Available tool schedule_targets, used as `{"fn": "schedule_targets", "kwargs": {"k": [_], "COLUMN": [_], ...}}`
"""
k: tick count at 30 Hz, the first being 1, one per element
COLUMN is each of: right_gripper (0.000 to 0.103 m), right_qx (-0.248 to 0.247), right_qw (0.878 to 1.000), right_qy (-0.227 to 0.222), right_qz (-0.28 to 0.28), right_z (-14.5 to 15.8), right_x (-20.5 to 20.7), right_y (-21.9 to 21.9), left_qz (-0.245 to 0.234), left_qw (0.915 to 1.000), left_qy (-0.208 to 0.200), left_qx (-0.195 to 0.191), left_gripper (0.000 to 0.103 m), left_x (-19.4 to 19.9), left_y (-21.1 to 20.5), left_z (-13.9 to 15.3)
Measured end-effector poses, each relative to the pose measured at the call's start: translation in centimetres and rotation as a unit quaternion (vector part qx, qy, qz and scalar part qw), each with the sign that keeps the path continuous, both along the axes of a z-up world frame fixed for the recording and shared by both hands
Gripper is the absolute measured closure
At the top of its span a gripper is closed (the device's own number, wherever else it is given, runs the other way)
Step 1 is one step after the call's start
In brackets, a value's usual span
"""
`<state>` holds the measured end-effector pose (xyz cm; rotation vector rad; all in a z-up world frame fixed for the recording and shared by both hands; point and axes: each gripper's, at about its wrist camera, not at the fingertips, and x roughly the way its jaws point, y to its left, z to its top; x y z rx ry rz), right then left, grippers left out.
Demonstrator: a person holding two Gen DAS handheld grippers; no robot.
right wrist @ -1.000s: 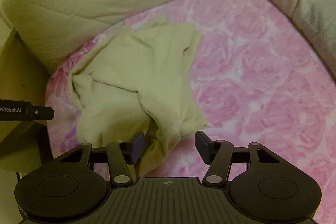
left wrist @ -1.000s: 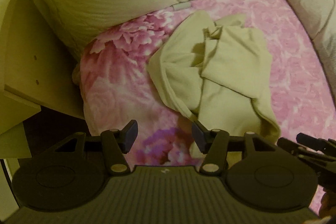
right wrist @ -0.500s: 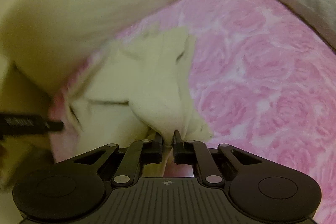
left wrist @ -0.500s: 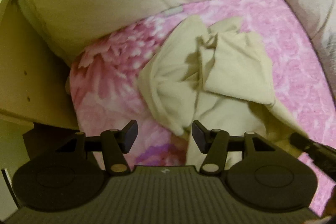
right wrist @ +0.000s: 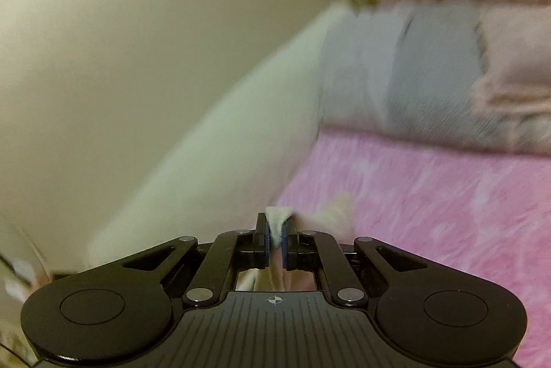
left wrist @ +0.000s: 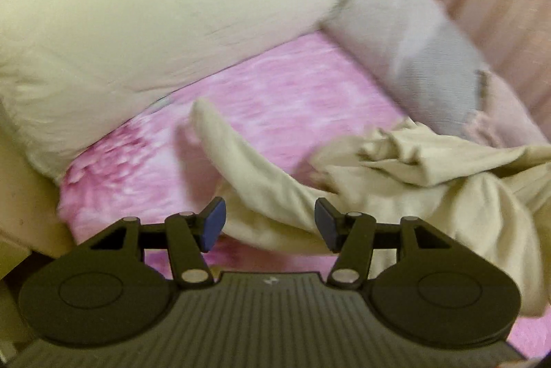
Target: Fold clothes
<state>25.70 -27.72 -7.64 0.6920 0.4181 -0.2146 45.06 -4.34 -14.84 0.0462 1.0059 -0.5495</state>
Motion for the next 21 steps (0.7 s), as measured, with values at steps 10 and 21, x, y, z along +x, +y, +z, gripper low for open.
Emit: {"fn": "schedule_targets", "kwargs": {"k": [10,21], "right_gripper": [0.098,0.031], "right_qx": [-0.102,-0.043], "right_qw": [0.975,0.963], "right_qy": [-0.117,0.101], "right_qz": [-0.158,-0.245], "right_z": [13.8,10.7], "right_x": [-22.9,-37.8], "right_y": [-4.3,-8.0], "left_qz": [-0.145,-0.274], "left_qw": [0.9863,0.9601], "left_qy": [-0.025,0.008], "left_qx": [-0.074,-0.053], "left_gripper": [0.05,0.049], "left_x": [-16.5,-34.5], "left_y": [-9.7,-15.1], "left_z": [7.0,5.7]}}
